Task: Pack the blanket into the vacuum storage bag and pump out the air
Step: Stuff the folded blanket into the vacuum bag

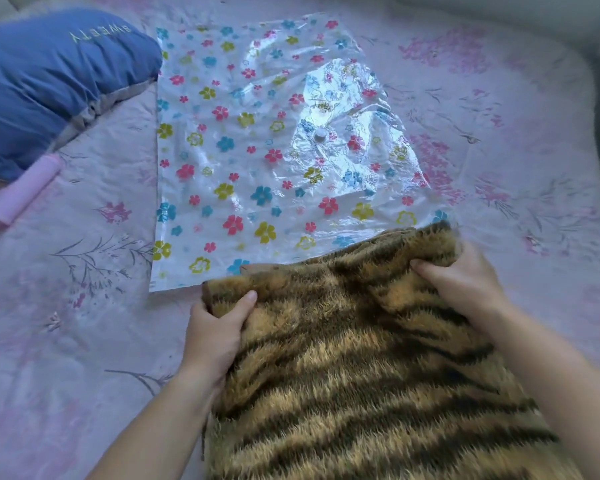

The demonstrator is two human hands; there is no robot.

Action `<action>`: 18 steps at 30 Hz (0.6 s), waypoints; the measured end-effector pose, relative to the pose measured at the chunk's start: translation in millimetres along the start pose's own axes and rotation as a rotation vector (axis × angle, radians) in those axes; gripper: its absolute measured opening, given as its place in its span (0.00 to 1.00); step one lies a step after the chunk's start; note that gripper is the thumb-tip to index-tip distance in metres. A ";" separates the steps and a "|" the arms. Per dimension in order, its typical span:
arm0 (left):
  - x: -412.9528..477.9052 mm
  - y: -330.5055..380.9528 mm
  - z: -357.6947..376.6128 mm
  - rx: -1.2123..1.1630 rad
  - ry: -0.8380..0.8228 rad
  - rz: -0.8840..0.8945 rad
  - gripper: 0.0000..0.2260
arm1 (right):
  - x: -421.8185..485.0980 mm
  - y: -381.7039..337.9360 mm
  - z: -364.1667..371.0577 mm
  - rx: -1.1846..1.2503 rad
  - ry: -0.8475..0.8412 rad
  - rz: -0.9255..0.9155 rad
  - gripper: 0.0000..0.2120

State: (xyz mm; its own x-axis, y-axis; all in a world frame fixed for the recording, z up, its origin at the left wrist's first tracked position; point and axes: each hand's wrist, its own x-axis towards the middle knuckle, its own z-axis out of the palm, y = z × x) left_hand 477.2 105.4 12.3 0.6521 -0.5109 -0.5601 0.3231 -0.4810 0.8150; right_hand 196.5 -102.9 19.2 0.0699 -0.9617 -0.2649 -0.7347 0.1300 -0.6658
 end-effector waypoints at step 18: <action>-55.4 12.2 100.5 0.292 -0.111 0.035 0.21 | -97.2 -49.3 41.9 -0.064 0.033 -0.102 0.19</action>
State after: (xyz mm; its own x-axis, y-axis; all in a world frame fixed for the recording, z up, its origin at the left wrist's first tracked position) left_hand 376.0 56.3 38.3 0.5754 -0.5978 -0.5582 0.0809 -0.6376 0.7661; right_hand 254.2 -5.7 48.5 0.1254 -0.9767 -0.1744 -0.7665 0.0162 -0.6420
